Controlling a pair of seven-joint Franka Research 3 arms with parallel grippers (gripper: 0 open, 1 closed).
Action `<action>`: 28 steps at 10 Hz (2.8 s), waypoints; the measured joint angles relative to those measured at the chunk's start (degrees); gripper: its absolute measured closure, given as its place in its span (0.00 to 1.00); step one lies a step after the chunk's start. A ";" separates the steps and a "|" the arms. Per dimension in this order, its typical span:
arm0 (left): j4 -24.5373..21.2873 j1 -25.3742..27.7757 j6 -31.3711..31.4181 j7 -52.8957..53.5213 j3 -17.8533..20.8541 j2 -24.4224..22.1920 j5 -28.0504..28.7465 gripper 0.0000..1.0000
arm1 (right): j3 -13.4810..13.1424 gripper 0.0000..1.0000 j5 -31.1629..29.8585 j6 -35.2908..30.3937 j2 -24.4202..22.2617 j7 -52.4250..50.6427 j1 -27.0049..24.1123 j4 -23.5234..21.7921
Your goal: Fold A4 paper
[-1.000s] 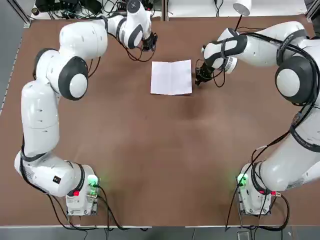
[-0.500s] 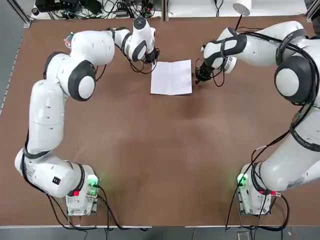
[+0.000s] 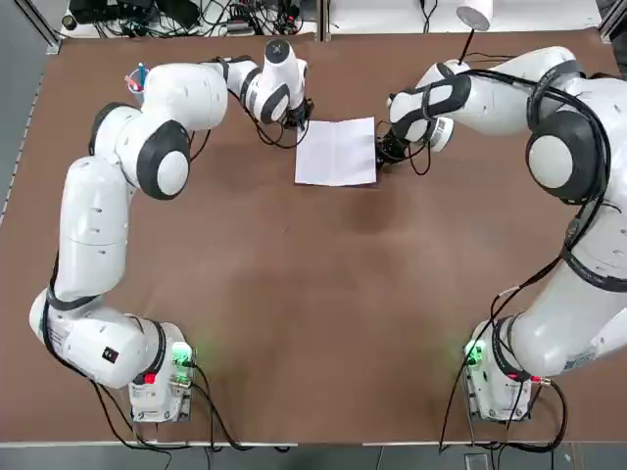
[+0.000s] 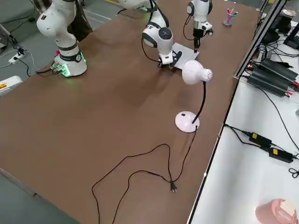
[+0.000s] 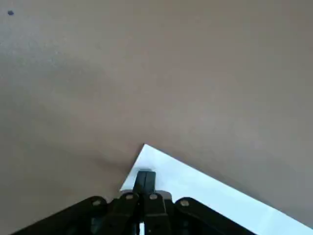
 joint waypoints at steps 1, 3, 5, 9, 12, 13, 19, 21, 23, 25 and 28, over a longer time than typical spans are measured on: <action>-0.02 -0.05 0.10 -0.02 0.01 0.00 0.46 0.99 | 0.03 0.99 1.12 -0.01 0.27 0.00 0.03 0.68; -0.04 -0.09 0.12 -0.02 0.03 0.00 0.64 0.99 | 0.24 0.99 2.15 -0.07 0.28 0.00 0.04 1.71; -0.06 -0.13 0.14 -0.02 0.06 -0.01 0.74 0.99 | 0.49 0.99 2.30 -0.22 0.28 0.12 0.04 2.47; -0.06 -0.18 0.17 -0.02 0.12 -0.01 0.77 0.99 | 2.43 0.99 3.17 -0.34 0.06 0.25 0.08 3.11; -0.06 -0.19 0.17 -0.02 0.13 -0.01 0.77 0.99 | 3.76 0.99 3.20 -1.96 -1.89 0.83 0.11 3.58; -0.06 -0.19 0.18 -0.02 0.13 -0.01 0.77 0.99 | 4.04 0.99 3.20 -2.13 -2.49 0.93 0.12 3.58; -0.06 -0.20 0.18 -0.02 0.14 -0.01 0.77 0.99 | 6.57 0.99 8.11 -1.95 -2.74 1.14 0.62 3.70; -0.06 -0.20 0.19 -0.02 0.15 -0.01 0.77 0.99 | 6.87 0.98 12.67 -0.81 -2.74 1.13 2.71 4.87; -0.11 -0.22 0.29 -0.01 0.16 -0.01 1.01 0.99 | 6.95 0.98 13.71 0.48 -2.46 1.30 4.32 5.83; -0.23 -0.30 0.44 -0.01 0.15 -0.04 1.92 0.99 | 6.96 0.98 13.84 2.09 -1.17 1.31 4.92 6.63; -0.41 -0.30 0.73 -0.01 0.17 -0.09 2.04 0.99 | 6.99 0.98 13.98 7.18 2.70 1.31 7.45 6.82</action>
